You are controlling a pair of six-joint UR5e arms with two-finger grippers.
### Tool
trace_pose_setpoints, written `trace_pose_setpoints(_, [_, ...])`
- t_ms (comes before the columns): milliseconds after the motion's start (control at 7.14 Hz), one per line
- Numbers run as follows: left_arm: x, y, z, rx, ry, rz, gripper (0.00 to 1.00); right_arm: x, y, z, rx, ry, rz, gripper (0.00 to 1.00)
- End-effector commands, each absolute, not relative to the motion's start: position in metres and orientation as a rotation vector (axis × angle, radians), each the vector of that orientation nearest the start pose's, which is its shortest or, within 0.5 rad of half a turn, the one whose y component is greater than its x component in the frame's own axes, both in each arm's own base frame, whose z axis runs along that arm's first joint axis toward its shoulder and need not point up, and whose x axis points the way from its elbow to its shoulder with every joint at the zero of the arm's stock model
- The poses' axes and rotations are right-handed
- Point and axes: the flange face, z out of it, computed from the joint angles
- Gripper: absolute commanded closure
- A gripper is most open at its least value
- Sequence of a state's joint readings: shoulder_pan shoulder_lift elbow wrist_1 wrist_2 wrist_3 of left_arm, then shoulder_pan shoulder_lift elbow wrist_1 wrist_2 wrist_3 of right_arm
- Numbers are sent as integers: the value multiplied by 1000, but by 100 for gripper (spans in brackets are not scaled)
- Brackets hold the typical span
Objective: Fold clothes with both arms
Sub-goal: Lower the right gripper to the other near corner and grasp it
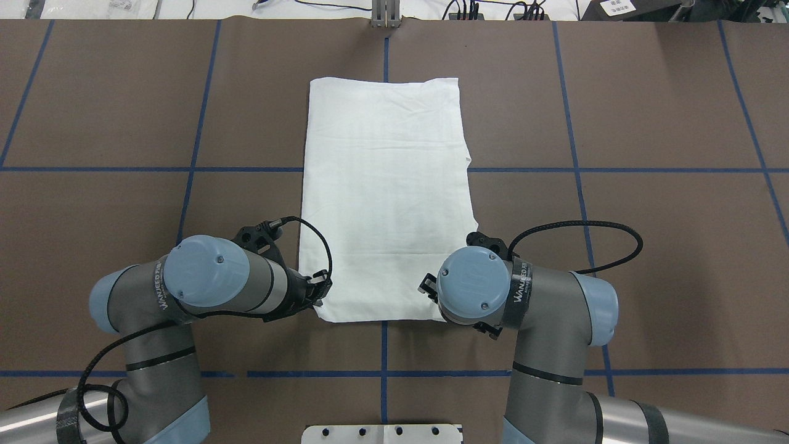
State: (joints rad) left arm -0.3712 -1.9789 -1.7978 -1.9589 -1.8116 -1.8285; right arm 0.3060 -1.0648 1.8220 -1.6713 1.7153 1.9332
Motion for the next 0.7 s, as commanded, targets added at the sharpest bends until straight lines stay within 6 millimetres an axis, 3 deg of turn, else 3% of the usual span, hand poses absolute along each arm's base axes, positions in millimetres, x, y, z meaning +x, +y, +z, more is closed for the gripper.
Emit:
trace_pose_setpoints(0, [537,-327,285,-163,1038,-448,100,-573,-298,295,-162,-632,587,0])
trace_pose_setpoints(560, [537,-327,287,-163,1035,-448,100,-581,-301,299,-157,-673,587,1])
